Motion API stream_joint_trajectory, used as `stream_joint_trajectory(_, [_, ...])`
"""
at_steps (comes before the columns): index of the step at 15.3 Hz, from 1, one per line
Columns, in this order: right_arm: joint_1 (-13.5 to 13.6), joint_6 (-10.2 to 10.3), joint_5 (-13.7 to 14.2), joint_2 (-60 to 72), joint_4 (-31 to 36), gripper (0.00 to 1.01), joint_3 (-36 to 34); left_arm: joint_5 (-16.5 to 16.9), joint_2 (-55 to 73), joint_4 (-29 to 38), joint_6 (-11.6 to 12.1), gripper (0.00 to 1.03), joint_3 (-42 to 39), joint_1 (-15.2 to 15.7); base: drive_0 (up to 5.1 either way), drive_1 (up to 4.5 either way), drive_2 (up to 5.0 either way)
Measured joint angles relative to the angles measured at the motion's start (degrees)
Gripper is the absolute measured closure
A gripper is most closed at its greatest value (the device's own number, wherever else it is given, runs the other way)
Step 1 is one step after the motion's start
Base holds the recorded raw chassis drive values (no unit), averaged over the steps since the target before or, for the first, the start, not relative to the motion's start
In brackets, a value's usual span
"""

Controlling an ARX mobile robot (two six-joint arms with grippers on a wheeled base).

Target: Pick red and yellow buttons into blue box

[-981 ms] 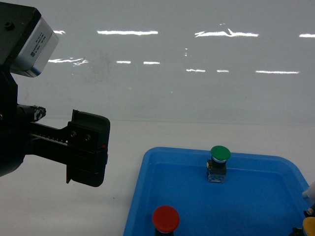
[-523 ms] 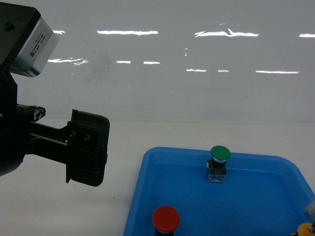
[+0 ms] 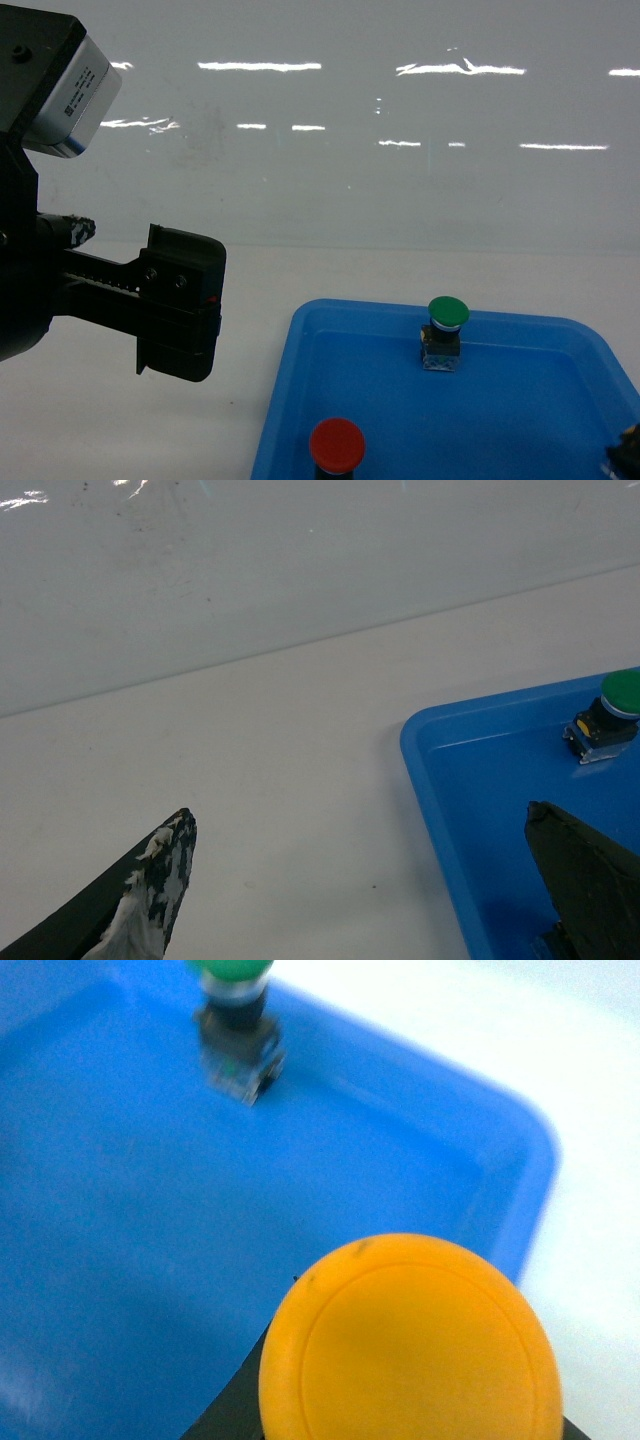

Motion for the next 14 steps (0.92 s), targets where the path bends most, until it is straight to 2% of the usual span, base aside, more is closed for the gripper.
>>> stream_joint_trajectory(1, [-1.73,2.12,-0.66,-4.04,0.57,0.75,-0.2,-0.02,0.0,0.0,0.0,0.05,0.0,0.0,0.0,0.0,0.0])
stream_joint_trajectory(3, [-6.27,7.89,-1.9,-13.0,-1.38,0.75,-0.22,-0.02,0.0,0.0,0.0,0.05,0.0,0.0,0.0,0.0,0.0])
stream_joint_trajectory(5, [-13.0,14.49,-3.1,-24.68,-5.38,0.75,-1.09,-0.02,0.0,0.0,0.0,0.05,0.0,0.0,0.0,0.0,0.0])
stream_joint_trajectory(7, [-17.9,17.03,-4.5,-33.75,-9.4,0.75,-3.63,-0.02,0.0,0.0,0.0,0.05,0.0,0.0,0.0,0.0,0.0])
stream_joint_trajectory(8, [-21.2,17.64,-6.36,-40.17,-13.33,0.75,-5.84,-0.02,0.0,0.02,0.0,0.05,0.0,0.0,0.0,0.0,0.0])
stream_joint_trajectory(9, [-23.37,17.73,-7.91,-44.94,-16.74,0.75,-7.32,-0.02,0.0,0.0,0.0,0.05,0.0,0.0,0.0,0.0,0.0])
stream_joint_trajectory(10, [-28.2,16.41,-13.31,-58.6,-28.26,0.75,-9.86,-0.02,0.0,0.0,0.0,0.05,0.0,0.0,0.0,0.0,0.0])
stream_joint_trajectory(11, [-28.74,15.04,-15.74,-64.76,-33.55,0.75,-10.38,-0.02,0.0,0.0,0.0,0.05,0.0,0.0,0.0,0.0,0.0])
stream_joint_trajectory(12, [-27.34,14.23,-16.04,-67.93,-33.86,0.75,-11.37,-0.02,0.0,0.0,0.0,0.05,0.0,0.0,0.0,0.0,0.0])
stream_joint_trajectory(14, [-20.61,14.29,-12.31,-66.1,-30.8,0.75,-11.41,-0.02,0.0,0.02,0.0,0.05,0.0,0.0,0.0,0.0,0.0])
